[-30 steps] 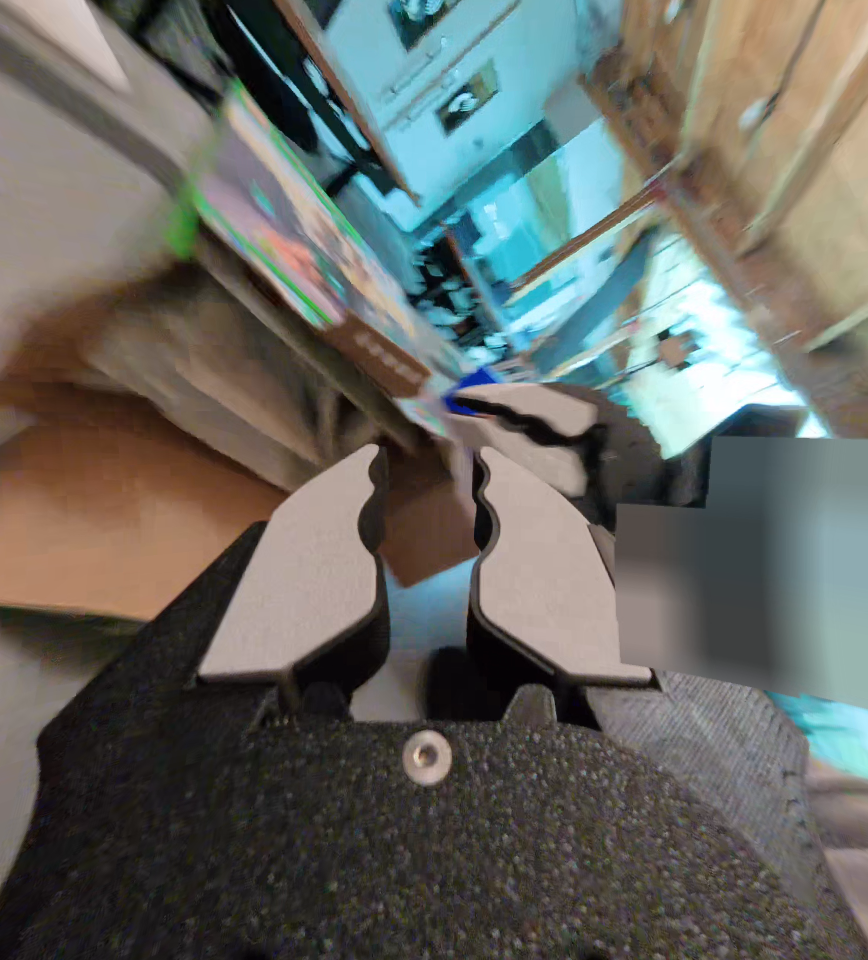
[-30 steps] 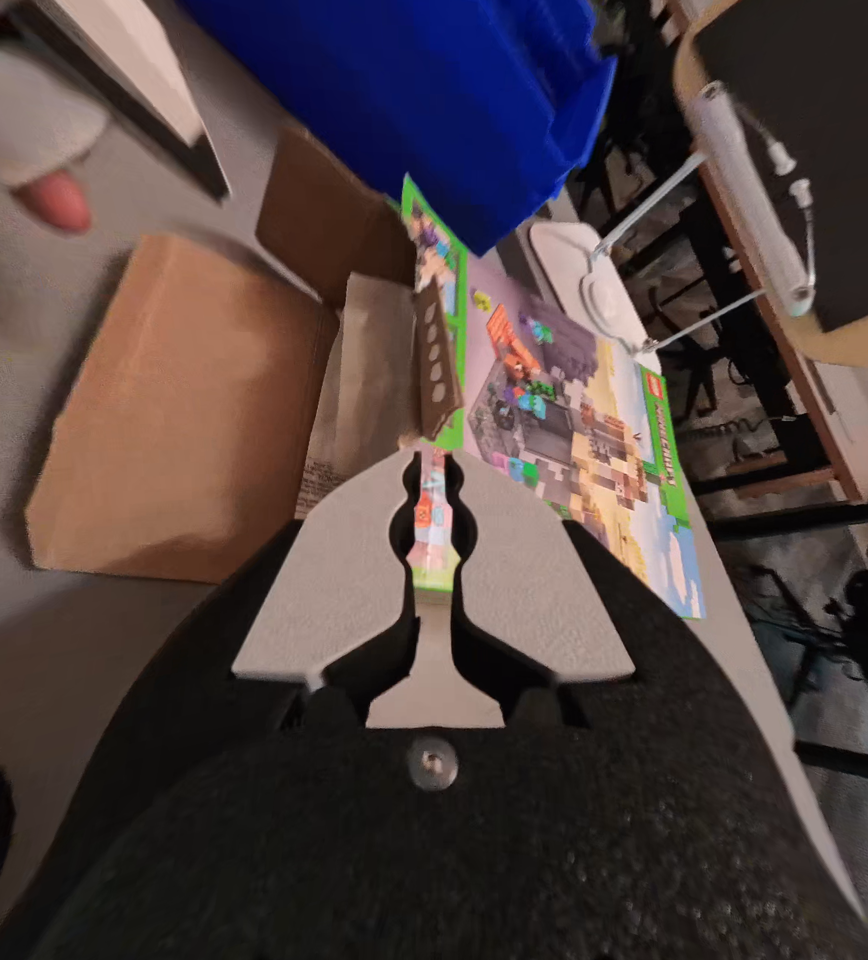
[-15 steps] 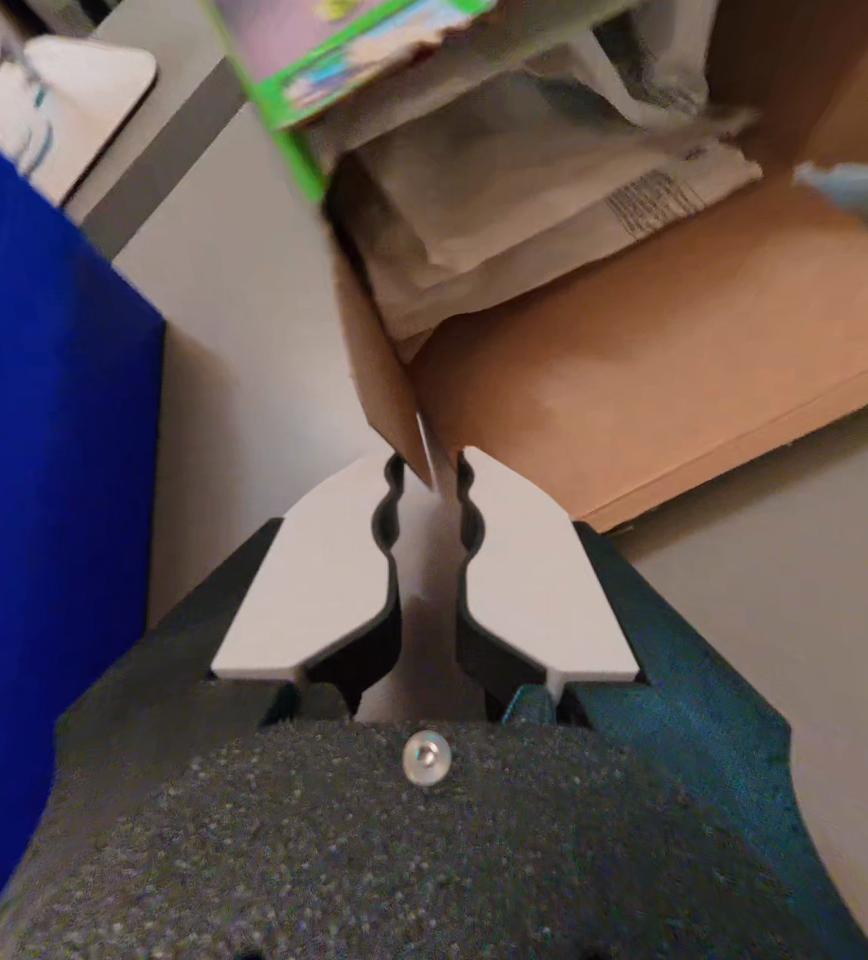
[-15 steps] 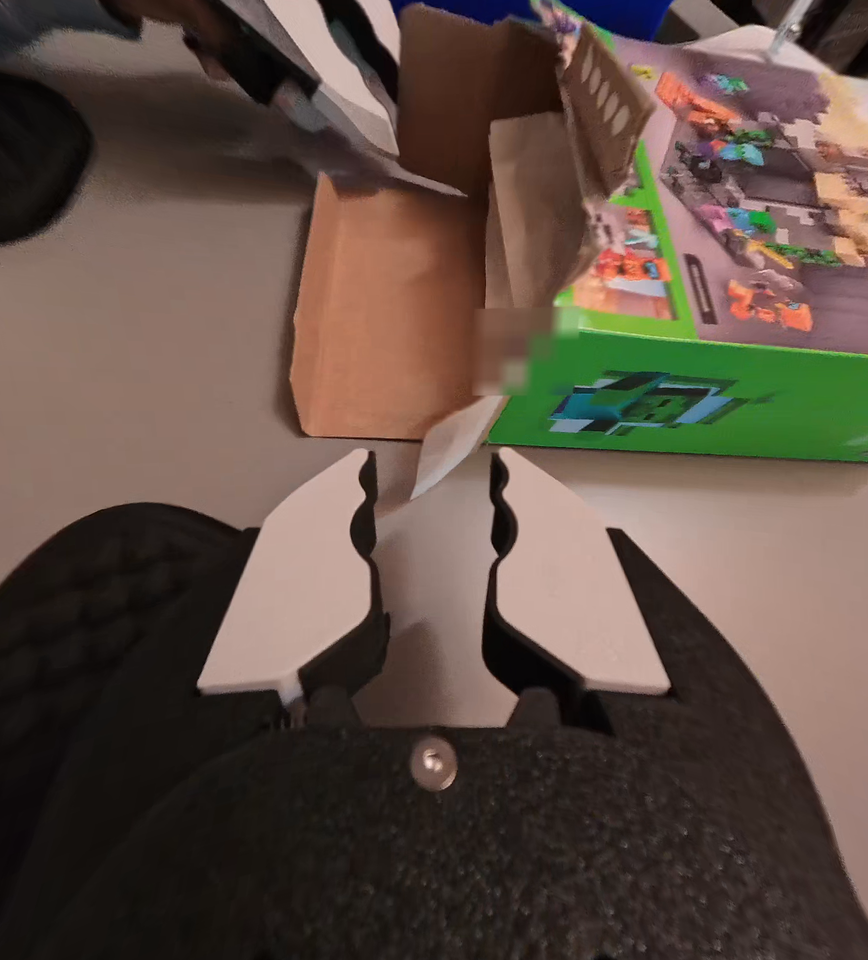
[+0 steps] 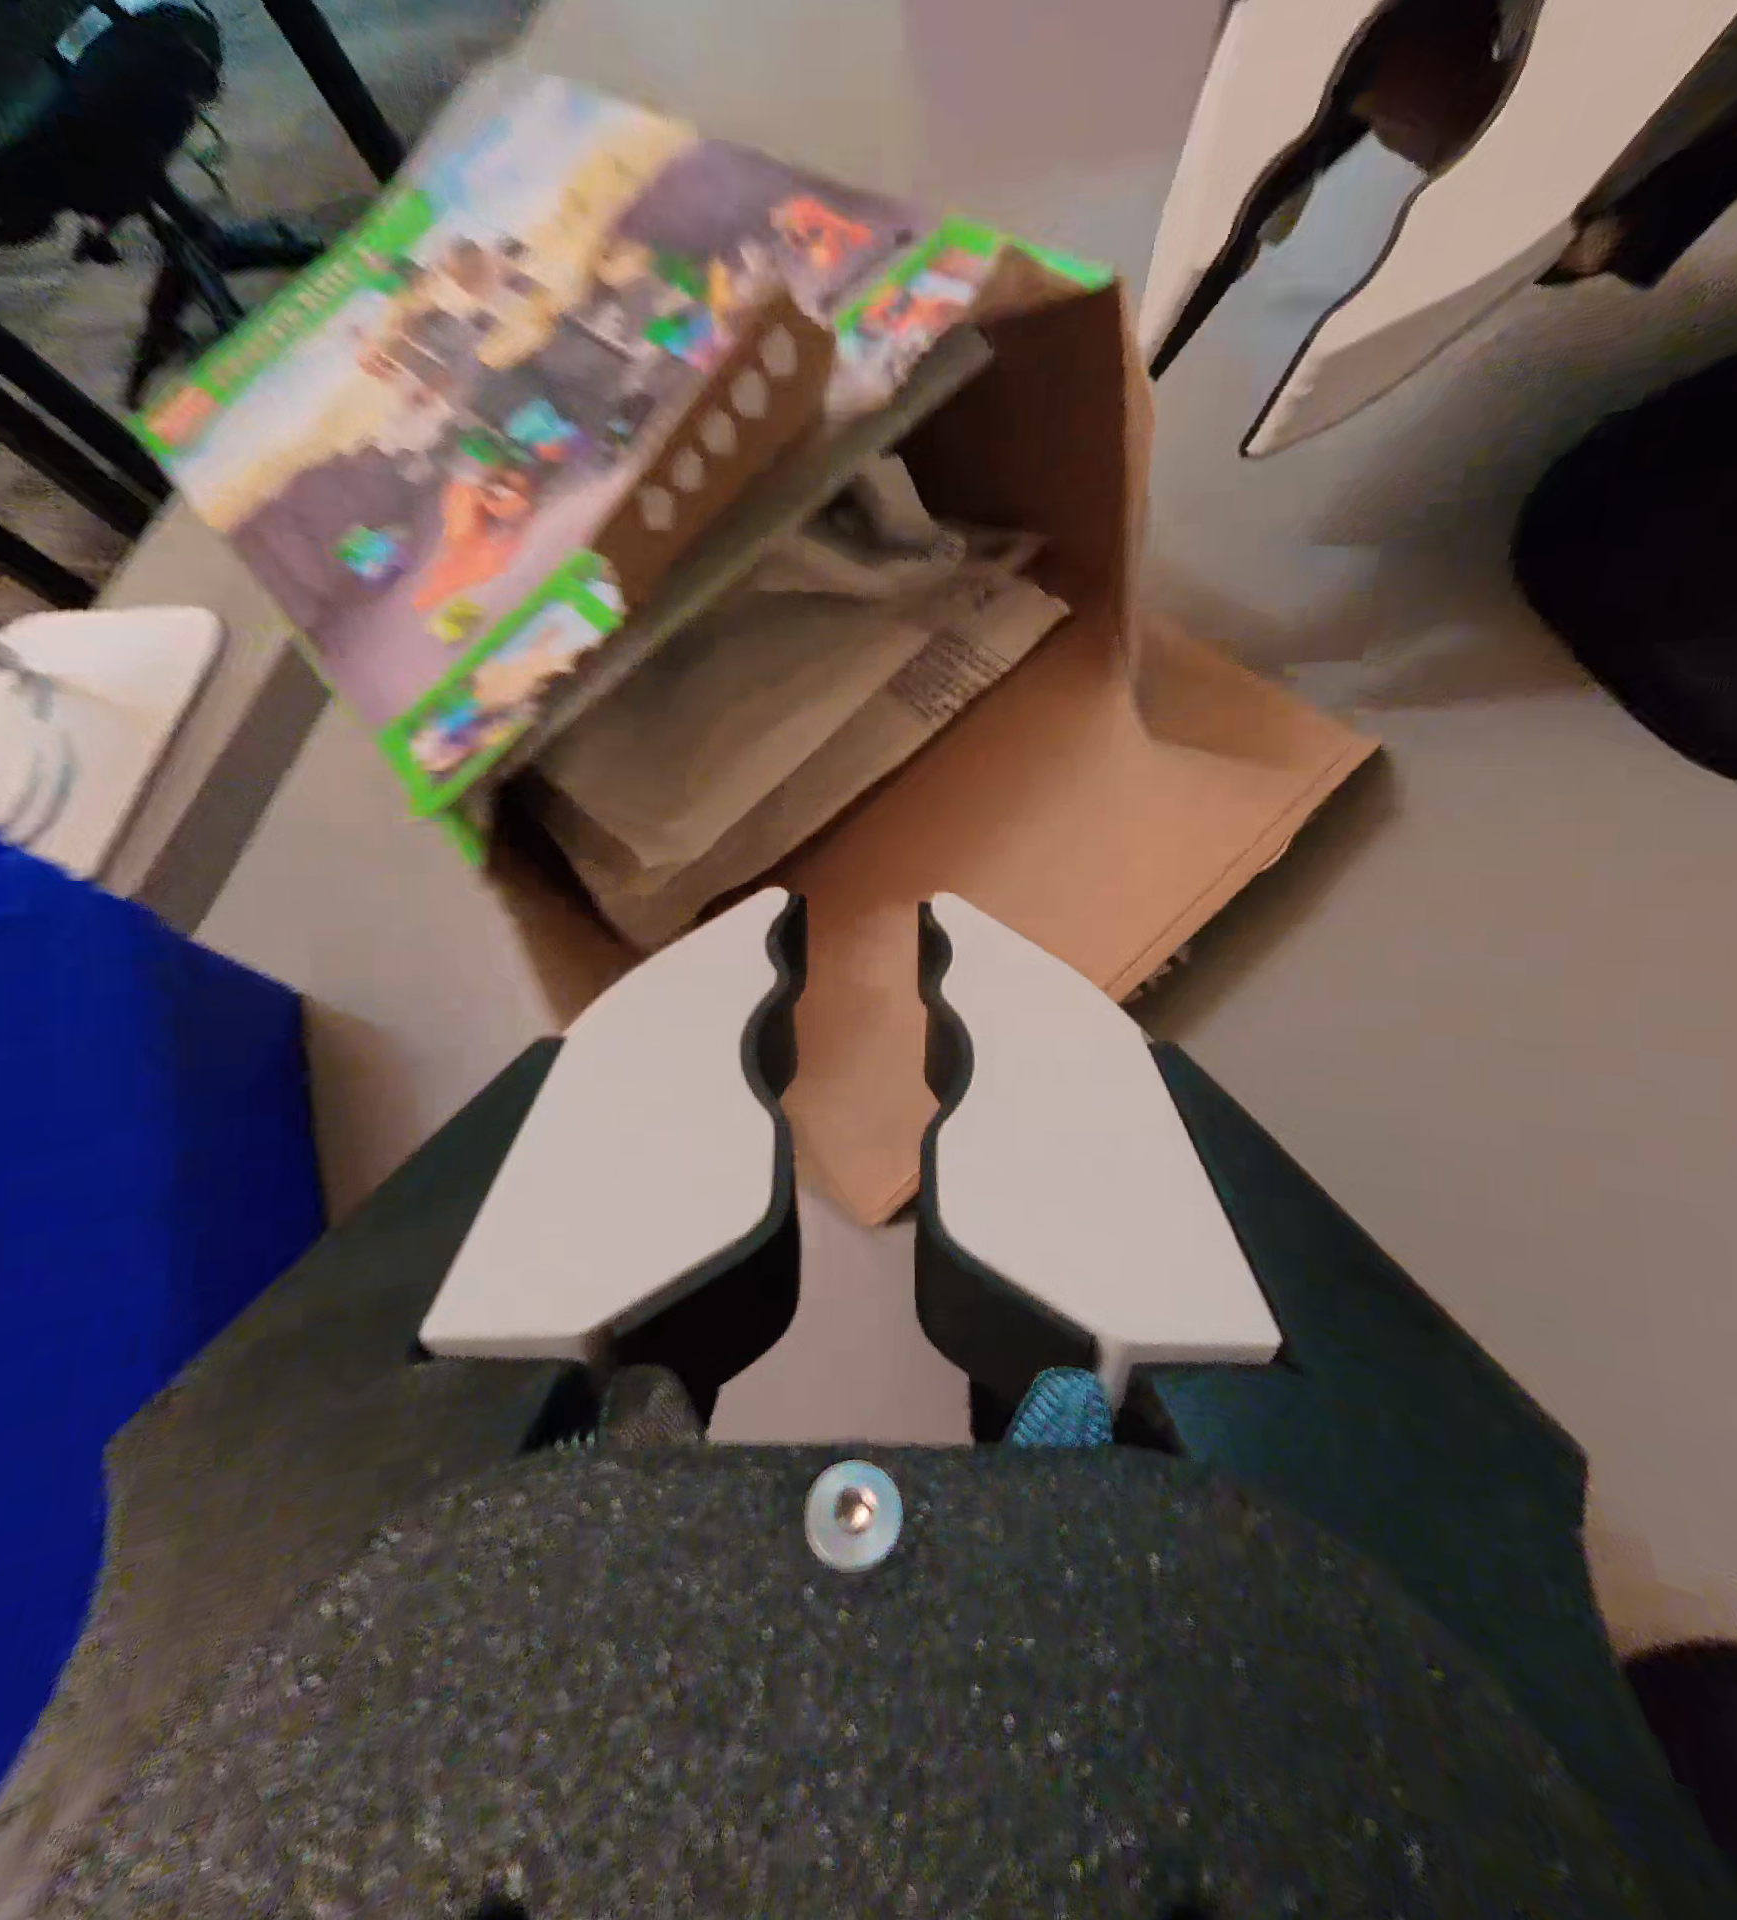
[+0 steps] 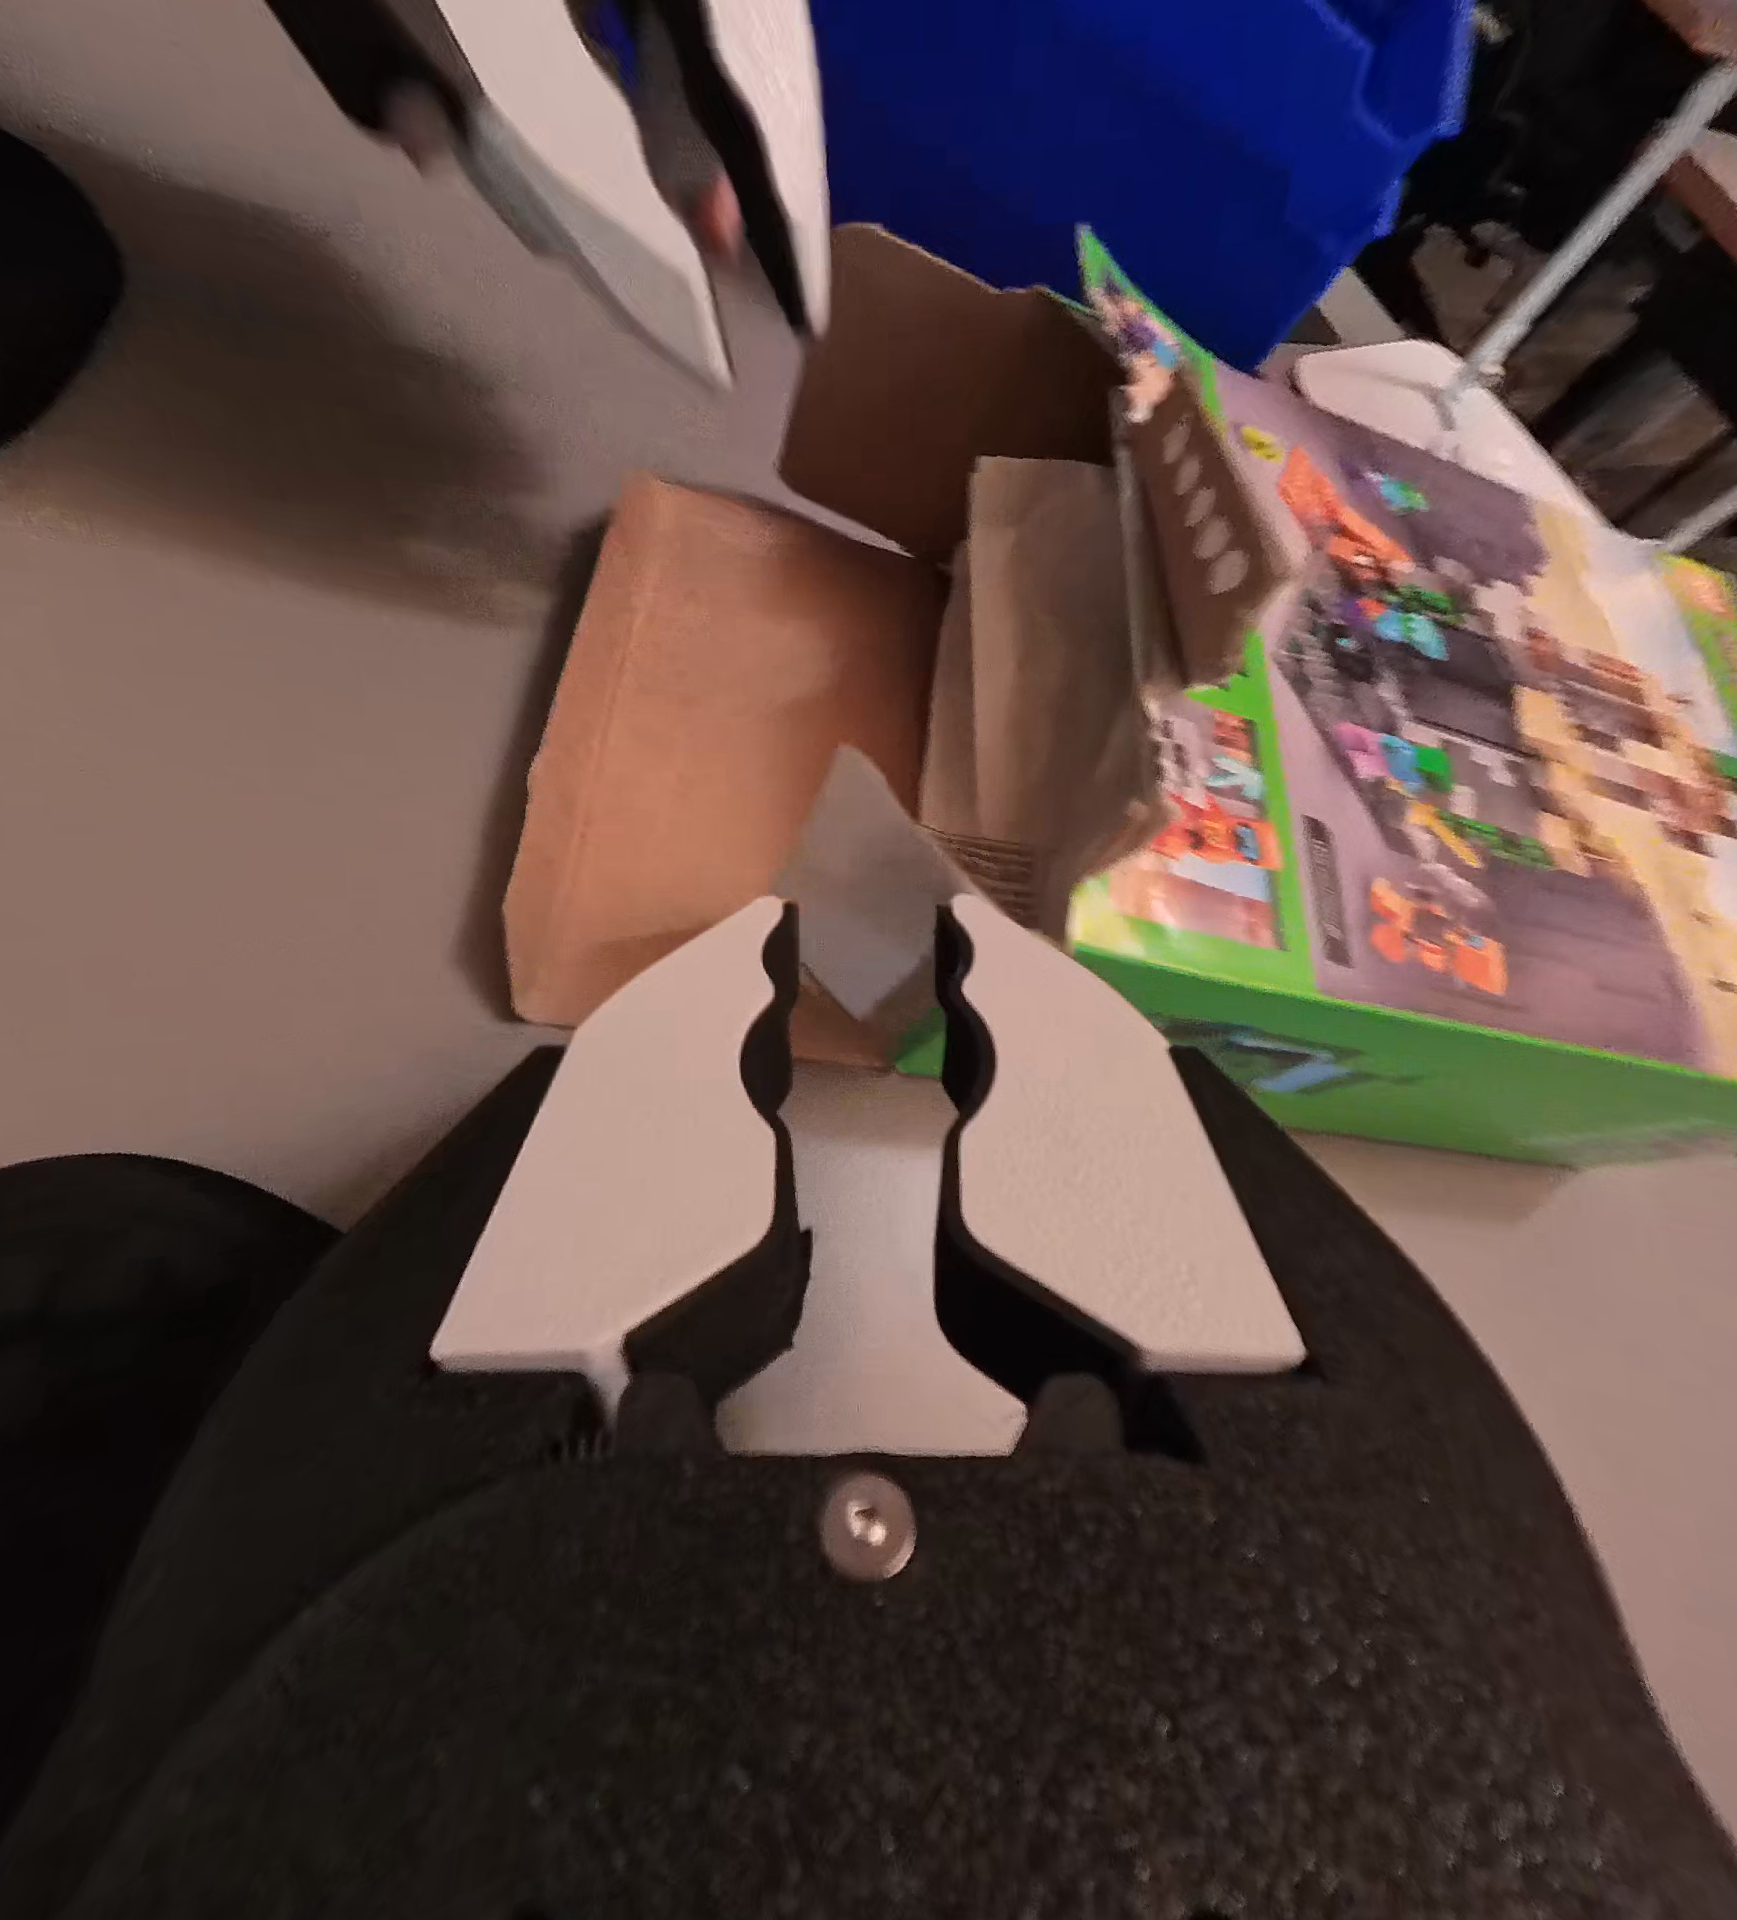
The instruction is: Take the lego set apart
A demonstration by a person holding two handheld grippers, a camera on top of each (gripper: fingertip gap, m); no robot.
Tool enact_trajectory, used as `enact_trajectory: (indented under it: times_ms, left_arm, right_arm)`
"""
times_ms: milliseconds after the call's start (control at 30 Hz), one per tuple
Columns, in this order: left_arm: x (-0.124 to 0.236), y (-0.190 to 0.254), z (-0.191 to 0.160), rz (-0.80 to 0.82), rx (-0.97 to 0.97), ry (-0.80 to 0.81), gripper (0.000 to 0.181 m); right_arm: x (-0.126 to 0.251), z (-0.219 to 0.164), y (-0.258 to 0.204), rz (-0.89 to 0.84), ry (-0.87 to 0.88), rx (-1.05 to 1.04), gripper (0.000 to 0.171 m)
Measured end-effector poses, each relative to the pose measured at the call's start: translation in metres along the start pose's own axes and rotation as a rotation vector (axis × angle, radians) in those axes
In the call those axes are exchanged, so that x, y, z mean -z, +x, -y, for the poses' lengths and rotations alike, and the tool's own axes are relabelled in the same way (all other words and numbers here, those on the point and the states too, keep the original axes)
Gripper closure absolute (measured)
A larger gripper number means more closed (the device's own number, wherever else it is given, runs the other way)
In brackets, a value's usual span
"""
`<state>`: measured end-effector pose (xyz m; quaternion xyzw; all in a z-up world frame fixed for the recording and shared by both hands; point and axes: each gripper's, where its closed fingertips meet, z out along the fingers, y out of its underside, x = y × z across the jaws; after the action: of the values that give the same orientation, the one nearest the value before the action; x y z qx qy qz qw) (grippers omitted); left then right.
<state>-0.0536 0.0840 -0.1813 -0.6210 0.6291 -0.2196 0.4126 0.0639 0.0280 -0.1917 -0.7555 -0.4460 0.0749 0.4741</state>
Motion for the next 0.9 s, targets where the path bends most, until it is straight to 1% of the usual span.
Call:
enact_trajectory:
  times_ms: [33,67,133,167,233,300,367,400,533,600,733,800,900]
  left_arm:
    - [0.013,-0.008,0.002,0.026,-0.002,0.011,0.16]
    - [0.024,-0.017,0.0,0.047,-0.007,0.005,0.159]
    - [0.038,-0.036,-0.012,0.08,-0.03,-0.045,0.153]
    - [0.04,-0.046,-0.021,0.099,-0.054,-0.083,0.15]
    - [0.04,-0.057,-0.036,0.097,-0.109,-0.144,0.145]
    - [0.038,-0.061,-0.042,0.068,-0.187,-0.176,0.143]
    - [0.034,-0.068,-0.046,0.056,-0.265,-0.213,0.141]
    - [0.032,-0.071,-0.047,0.048,-0.295,-0.227,0.14]
    - [0.017,-0.083,-0.045,0.054,-0.481,-0.3,0.134]
    - [0.006,-0.081,-0.043,0.014,-0.541,-0.32,0.13]
    - [-0.015,-0.091,-0.038,0.001,-0.715,-0.365,0.123]
    - [-0.024,-0.091,-0.033,-0.036,-0.747,-0.356,0.12]
    - [-0.032,-0.08,-0.022,-0.135,-0.756,-0.306,0.117]
  right_arm:
    - [0.006,-0.002,0.008,-0.054,-0.014,0.014,0.146]
    - [0.011,-0.003,0.016,-0.109,-0.026,0.033,0.14]
    - [0.014,-0.003,0.026,-0.18,-0.063,0.083,0.117]
    - [0.011,-0.002,0.029,-0.198,-0.092,0.115,0.102]
    - [0.002,-0.004,0.033,-0.215,-0.172,0.208,0.084]
    - [-0.009,-0.008,0.037,-0.197,-0.258,0.326,0.078]
    - [-0.019,-0.014,0.042,-0.155,-0.343,0.392,0.077]
    - [-0.024,-0.018,0.043,-0.135,-0.38,0.41,0.079]
    - [-0.032,-0.017,0.048,-0.142,-0.446,0.433,0.096]
    - [-0.033,-0.017,0.049,-0.143,-0.461,0.418,0.099]
    - [-0.034,-0.017,0.05,-0.143,-0.471,0.407,0.101]
    - [-0.033,-0.017,0.049,-0.139,-0.459,0.397,0.101]
    - [-0.032,-0.017,0.05,-0.126,-0.443,0.373,0.101]
